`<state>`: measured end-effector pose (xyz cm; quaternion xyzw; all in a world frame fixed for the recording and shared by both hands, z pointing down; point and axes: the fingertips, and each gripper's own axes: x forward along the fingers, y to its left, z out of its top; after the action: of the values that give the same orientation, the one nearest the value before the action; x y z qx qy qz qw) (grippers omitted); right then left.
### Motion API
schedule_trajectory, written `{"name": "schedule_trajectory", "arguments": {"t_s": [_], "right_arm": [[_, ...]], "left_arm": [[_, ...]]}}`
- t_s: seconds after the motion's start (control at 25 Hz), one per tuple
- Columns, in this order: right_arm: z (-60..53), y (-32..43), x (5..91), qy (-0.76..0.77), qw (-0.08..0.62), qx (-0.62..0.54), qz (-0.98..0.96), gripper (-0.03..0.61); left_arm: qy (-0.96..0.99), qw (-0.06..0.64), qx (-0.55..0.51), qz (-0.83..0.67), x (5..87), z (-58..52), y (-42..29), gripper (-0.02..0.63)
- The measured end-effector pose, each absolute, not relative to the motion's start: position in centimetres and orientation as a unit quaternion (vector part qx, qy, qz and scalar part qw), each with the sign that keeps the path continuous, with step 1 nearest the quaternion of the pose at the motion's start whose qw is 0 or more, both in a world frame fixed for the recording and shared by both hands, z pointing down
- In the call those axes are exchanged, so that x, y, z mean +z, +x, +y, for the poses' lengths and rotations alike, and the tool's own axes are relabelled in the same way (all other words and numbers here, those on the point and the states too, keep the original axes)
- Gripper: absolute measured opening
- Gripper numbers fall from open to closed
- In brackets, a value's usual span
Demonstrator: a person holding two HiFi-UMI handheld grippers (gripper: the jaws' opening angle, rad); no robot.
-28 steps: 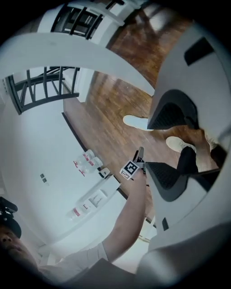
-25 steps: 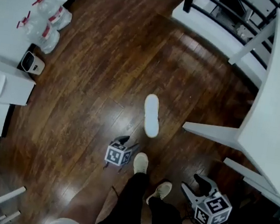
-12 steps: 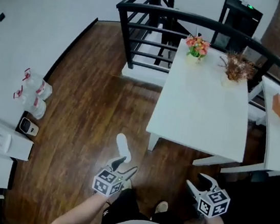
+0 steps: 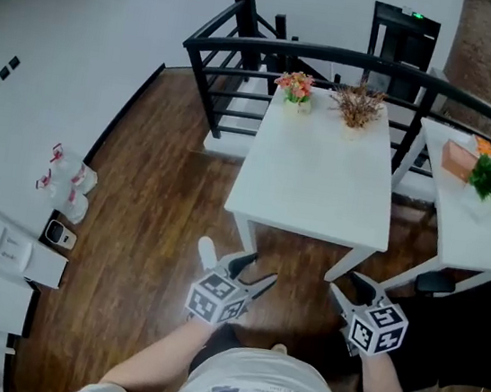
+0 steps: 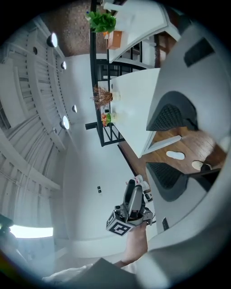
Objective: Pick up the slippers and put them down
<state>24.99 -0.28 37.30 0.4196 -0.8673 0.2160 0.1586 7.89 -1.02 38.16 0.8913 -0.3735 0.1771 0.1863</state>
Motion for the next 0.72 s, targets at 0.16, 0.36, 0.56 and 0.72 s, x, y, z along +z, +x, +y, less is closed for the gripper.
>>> {"name": "schedule_trajectory", "arguments": {"t_s": [0.16,0.36,0.56,0.72], "right_arm": [[1.8,26.7,36.3,0.417,0.151,0.214,-0.871,0.230],[4.0,27.4,34.4,0.411,0.149,0.200,-0.877,0.229],[5.2,27.5,32.0,0.411,0.132,0.183,-0.883,0.229],[6.1,27.1,30.5,0.408,0.134,0.165,-0.888,0.229]], "left_arm": [[0.893,0.165,0.181,-0.377,36.0,0.9,10.4,0.276],[0.893,0.159,0.183,-0.378,34.7,3.0,11.5,0.276],[0.901,0.151,0.170,-0.369,33.0,4.3,12.3,0.277],[0.902,0.137,0.163,-0.375,31.3,5.3,11.9,0.276]]}}
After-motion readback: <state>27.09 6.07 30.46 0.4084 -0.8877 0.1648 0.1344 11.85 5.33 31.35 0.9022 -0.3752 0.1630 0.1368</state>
